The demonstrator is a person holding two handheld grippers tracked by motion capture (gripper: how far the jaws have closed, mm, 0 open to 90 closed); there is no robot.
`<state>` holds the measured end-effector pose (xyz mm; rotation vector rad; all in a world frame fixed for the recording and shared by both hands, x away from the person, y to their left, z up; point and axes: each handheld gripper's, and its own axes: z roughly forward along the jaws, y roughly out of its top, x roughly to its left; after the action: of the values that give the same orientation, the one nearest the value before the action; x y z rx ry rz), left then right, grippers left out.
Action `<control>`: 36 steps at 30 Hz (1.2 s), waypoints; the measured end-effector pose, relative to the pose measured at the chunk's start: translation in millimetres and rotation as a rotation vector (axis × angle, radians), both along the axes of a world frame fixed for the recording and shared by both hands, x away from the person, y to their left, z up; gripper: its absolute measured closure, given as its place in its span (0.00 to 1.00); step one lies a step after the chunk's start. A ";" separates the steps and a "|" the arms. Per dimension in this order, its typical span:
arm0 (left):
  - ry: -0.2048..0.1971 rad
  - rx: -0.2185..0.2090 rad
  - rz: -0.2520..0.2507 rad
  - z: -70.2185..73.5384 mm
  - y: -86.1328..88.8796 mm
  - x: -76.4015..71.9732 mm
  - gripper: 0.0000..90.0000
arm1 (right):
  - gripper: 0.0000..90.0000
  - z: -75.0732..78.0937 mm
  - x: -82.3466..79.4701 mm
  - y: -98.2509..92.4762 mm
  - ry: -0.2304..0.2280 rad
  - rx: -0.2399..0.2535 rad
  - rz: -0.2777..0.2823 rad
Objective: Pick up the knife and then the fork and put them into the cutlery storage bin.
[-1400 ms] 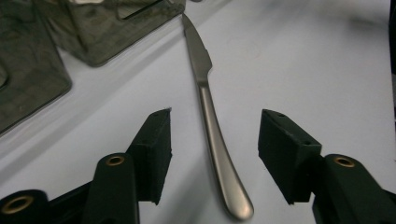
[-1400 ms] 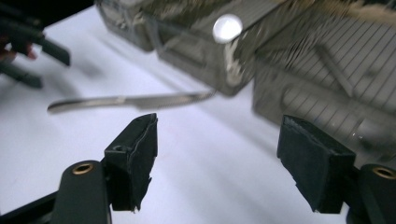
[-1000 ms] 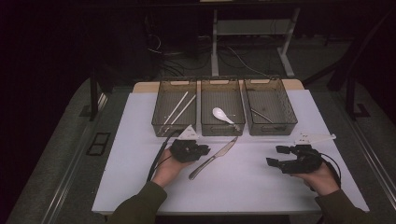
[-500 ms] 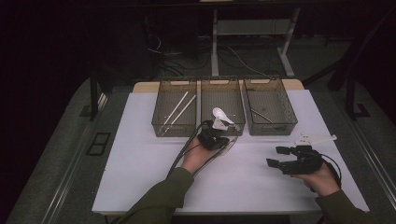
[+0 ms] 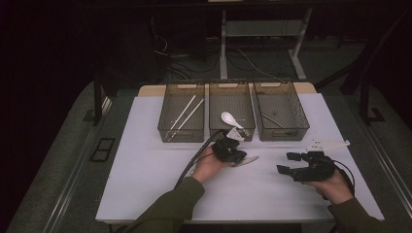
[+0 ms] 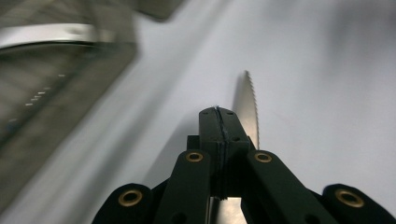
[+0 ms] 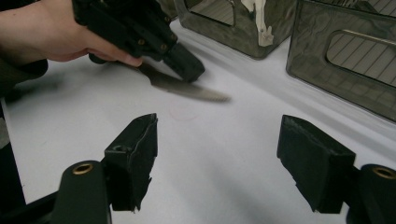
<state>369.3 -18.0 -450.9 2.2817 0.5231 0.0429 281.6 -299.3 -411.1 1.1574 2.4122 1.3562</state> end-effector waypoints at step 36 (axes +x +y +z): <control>-0.030 0.010 -0.170 6.0 96.7 -7.5 0.80 | 0.32 -0.4 0.3 -0.8 0.005 0.011 0.010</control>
<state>361.8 78.7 -444.9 2.3231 0.3122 -0.0041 281.9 -300.1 -411.6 1.1536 2.4202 1.3733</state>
